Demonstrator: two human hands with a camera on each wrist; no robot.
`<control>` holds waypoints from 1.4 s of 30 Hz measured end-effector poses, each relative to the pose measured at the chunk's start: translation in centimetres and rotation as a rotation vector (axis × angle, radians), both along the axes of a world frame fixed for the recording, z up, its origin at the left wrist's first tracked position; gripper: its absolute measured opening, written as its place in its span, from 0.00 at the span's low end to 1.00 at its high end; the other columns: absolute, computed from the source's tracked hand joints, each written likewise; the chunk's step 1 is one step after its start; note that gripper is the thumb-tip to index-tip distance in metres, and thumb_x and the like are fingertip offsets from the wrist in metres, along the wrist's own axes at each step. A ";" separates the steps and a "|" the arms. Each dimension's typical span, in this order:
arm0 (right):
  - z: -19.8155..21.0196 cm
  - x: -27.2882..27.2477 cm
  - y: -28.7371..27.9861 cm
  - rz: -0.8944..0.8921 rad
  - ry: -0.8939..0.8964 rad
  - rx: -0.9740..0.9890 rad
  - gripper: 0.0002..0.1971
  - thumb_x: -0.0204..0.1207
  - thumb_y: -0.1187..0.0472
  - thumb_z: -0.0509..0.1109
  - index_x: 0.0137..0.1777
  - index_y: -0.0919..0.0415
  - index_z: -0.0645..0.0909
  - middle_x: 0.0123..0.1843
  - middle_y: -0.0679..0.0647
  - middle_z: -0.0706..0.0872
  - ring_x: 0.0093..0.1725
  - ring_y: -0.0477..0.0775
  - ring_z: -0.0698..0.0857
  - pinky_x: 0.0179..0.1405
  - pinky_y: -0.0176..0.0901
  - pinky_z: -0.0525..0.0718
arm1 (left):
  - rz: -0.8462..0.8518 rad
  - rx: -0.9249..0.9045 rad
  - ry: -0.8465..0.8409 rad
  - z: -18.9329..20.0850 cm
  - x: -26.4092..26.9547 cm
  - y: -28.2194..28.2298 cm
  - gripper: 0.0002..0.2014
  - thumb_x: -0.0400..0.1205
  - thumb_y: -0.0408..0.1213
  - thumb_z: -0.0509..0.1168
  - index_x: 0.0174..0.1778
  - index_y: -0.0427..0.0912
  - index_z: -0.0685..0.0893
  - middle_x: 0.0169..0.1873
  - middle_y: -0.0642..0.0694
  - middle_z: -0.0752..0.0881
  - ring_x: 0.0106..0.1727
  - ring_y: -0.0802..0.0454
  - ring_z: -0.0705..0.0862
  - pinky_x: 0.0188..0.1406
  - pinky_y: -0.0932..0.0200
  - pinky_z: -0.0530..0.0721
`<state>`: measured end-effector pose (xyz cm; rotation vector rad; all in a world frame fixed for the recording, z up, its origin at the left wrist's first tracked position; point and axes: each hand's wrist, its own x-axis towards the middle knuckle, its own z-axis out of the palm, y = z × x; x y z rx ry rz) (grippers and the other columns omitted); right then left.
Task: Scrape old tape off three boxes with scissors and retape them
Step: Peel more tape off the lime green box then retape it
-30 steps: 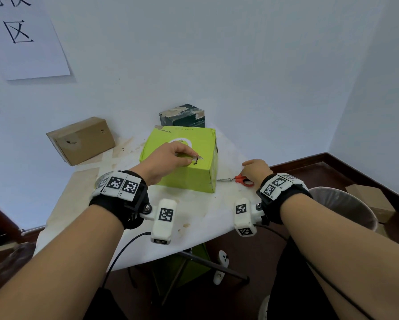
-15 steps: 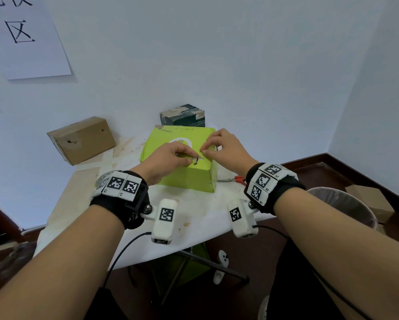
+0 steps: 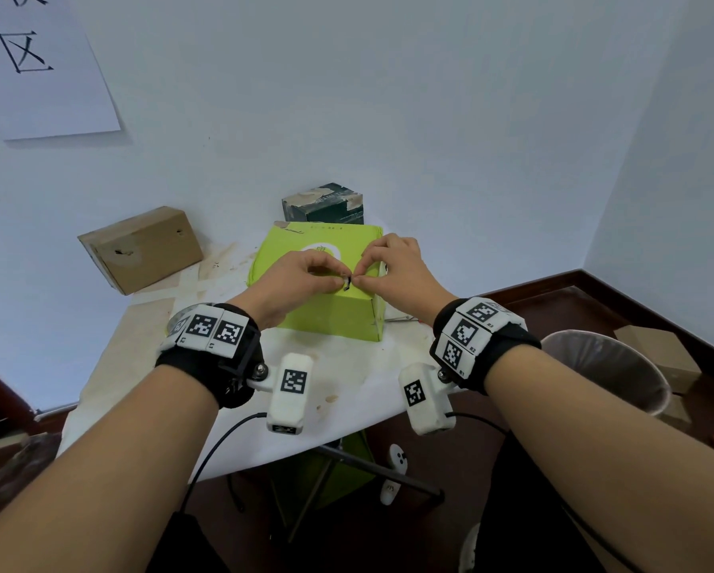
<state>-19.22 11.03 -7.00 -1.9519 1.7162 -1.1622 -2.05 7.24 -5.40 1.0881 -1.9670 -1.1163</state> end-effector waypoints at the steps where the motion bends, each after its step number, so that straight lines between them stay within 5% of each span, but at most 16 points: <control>1: 0.0 0.0 0.0 0.001 -0.008 0.000 0.03 0.73 0.58 0.75 0.45 0.55 0.87 0.56 0.47 0.76 0.69 0.54 0.65 0.70 0.52 0.68 | 0.010 -0.010 -0.002 0.0 0.0 -0.1 0.05 0.80 0.27 0.68 0.49 0.38 0.88 0.40 0.49 0.86 0.43 0.61 0.82 0.43 0.77 0.79; 7: -0.3 0.1 0.0 -0.011 -0.014 0.009 0.03 0.75 0.57 0.72 0.47 0.54 0.85 0.53 0.45 0.73 0.70 0.54 0.64 0.66 0.46 0.68 | 0.065 -0.068 -0.002 -0.5 -0.5 -0.3 0.04 0.79 0.30 0.70 0.46 0.40 0.89 0.41 0.47 0.89 0.44 0.58 0.84 0.45 0.74 0.79; 13: -0.6 -0.1 -0.4 -0.024 -0.048 0.041 0.04 0.77 0.56 0.71 0.49 0.54 0.85 0.53 0.47 0.73 0.69 0.56 0.65 0.67 0.51 0.69 | 0.078 -0.189 -0.089 0.0 -1.2 -0.6 0.06 0.79 0.30 0.70 0.43 0.45 0.90 0.41 0.45 0.91 0.45 0.55 0.86 0.56 0.57 0.82; 17: -1.4 0.0 -0.9 -0.019 -0.122 0.042 0.02 0.77 0.56 0.71 0.47 0.51 0.81 0.56 0.50 0.74 0.66 0.61 0.72 0.67 0.51 0.71 | 0.078 -0.250 -0.165 0.3 -1.7 -1.0 0.06 0.80 0.32 0.69 0.46 0.46 0.91 0.43 0.46 0.91 0.45 0.57 0.85 0.55 0.60 0.81; 21: -1.7 0.0 -1.0 -0.007 -0.155 0.062 0.03 0.77 0.56 0.71 0.45 0.50 0.79 0.61 0.55 0.76 0.67 0.61 0.73 0.69 0.52 0.70 | 0.077 -0.290 -0.164 0.0 -1.9 -1.1 0.06 0.80 0.33 0.69 0.49 0.44 0.90 0.37 0.53 0.88 0.37 0.67 0.82 0.43 0.75 0.77; 30: -2.2 0.3 -0.2 0.019 -0.236 0.010 0.12 0.77 0.56 0.71 0.37 0.39 0.75 0.58 0.49 0.75 0.66 0.60 0.73 0.70 0.54 0.70 | 0.102 -0.260 -0.075 -0.7 -0.4 -1.3 0.07 0.79 0.36 0.72 0.51 0.51 0.88 0.49 0.55 0.87 0.40 0.62 0.82 0.44 0.71 0.78; 33: -2.3 0.6 0.0 0.009 -0.250 -0.009 0.12 0.77 0.57 0.71 0.38 0.40 0.75 0.58 0.49 0.75 0.65 0.60 0.74 0.71 0.54 0.70 | 0.117 -0.282 -0.104 -1.3 0.3 -1.1 0.06 0.78 0.36 0.72 0.50 0.48 0.89 0.47 0.53 0.86 0.37 0.68 0.79 0.40 0.77 0.74; 39: -2.6 1.0 0.3 -0.011 -0.237 -0.049 0.04 0.77 0.58 0.71 0.47 0.50 0.78 0.57 0.49 0.74 0.64 0.58 0.75 0.69 0.53 0.71 | 0.135 -0.418 -0.085 -2.1 0.6 -0.1 0.05 0.78 0.35 0.73 0.47 0.47 0.91 0.45 0.52 0.87 0.40 0.67 0.79 0.45 0.76 0.74; 42: -2.9 1.2 0.5 -0.032 -0.269 -0.116 0.14 0.77 0.59 0.72 0.60 0.57 0.77 0.63 0.52 0.71 0.64 0.53 0.75 0.70 0.52 0.73 | 0.103 -0.485 -0.098 -2.2 0.8 0.3 0.06 0.79 0.34 0.72 0.48 0.46 0.91 0.45 0.51 0.87 0.43 0.64 0.81 0.45 0.75 0.74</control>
